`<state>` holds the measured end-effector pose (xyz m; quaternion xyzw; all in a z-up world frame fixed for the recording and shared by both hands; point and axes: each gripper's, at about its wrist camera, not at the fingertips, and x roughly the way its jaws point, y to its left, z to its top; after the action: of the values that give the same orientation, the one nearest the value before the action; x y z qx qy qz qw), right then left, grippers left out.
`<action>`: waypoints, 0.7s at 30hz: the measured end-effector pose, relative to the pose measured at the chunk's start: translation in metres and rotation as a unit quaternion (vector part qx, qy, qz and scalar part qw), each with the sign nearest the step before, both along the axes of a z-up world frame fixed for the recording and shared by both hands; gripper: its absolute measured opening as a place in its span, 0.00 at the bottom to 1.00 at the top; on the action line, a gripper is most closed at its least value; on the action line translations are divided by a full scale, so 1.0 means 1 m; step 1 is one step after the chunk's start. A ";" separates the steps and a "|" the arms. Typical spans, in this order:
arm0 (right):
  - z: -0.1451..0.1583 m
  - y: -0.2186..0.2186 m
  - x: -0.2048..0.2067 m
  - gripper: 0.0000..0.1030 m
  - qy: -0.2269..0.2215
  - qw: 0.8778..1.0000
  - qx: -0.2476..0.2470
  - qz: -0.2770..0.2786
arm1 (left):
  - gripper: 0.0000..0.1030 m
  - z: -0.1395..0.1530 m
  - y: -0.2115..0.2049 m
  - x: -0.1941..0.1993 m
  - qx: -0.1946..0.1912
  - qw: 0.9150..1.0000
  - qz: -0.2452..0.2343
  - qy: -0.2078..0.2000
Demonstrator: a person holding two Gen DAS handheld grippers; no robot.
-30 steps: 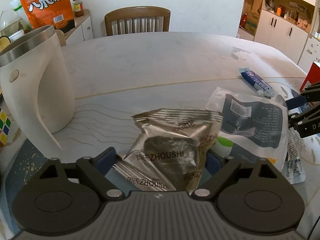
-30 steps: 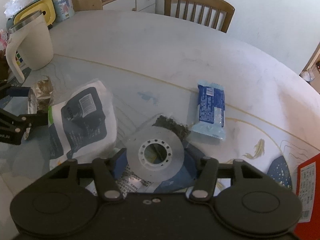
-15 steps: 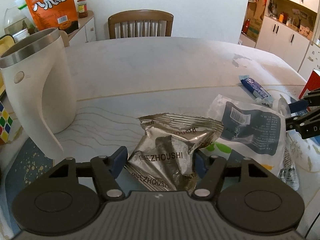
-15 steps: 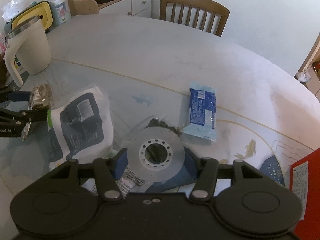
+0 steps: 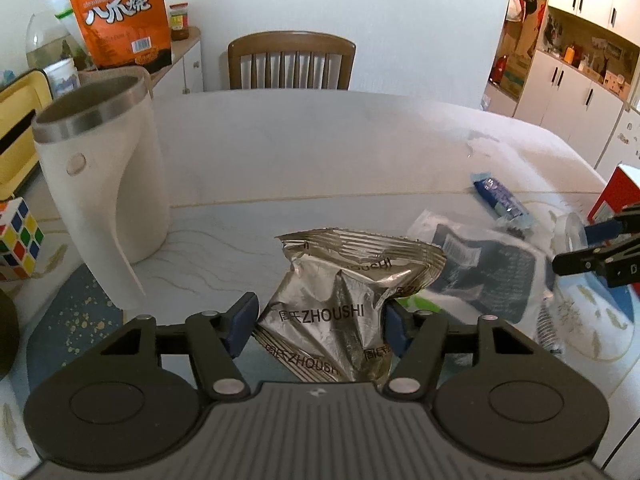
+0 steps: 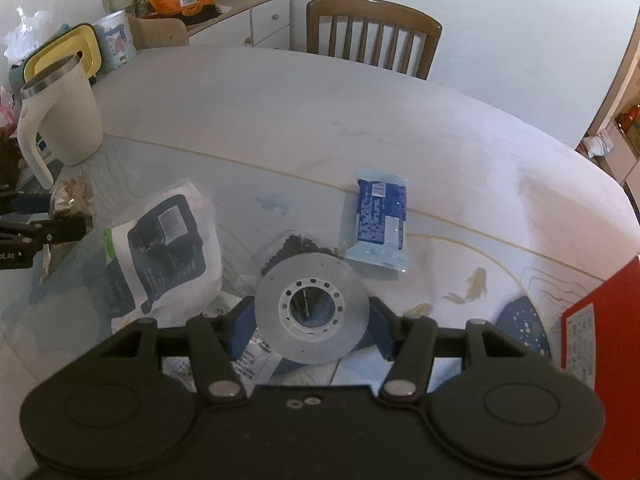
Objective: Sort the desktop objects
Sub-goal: 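Lift and carry the snack packet and tape roll over the red box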
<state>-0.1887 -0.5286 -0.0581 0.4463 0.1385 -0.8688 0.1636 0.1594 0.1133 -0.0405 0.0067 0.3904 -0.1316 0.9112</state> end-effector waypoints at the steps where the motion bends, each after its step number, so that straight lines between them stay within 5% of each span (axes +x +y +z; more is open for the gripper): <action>1: 0.002 0.002 0.002 0.57 0.000 1.000 -0.002 -0.002 | 0.62 0.003 -0.001 -0.002 -0.002 1.000 0.000 -0.002; 21: 0.035 0.048 0.038 0.57 0.028 0.999 -0.026 -0.036 | 0.62 0.043 -0.051 -0.031 -0.013 0.998 -0.042 -0.037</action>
<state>-0.1506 -0.4809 -0.0226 0.4223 0.1042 -0.8895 0.1400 0.1287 0.0618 0.0027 0.0161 0.3543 -0.1747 0.9185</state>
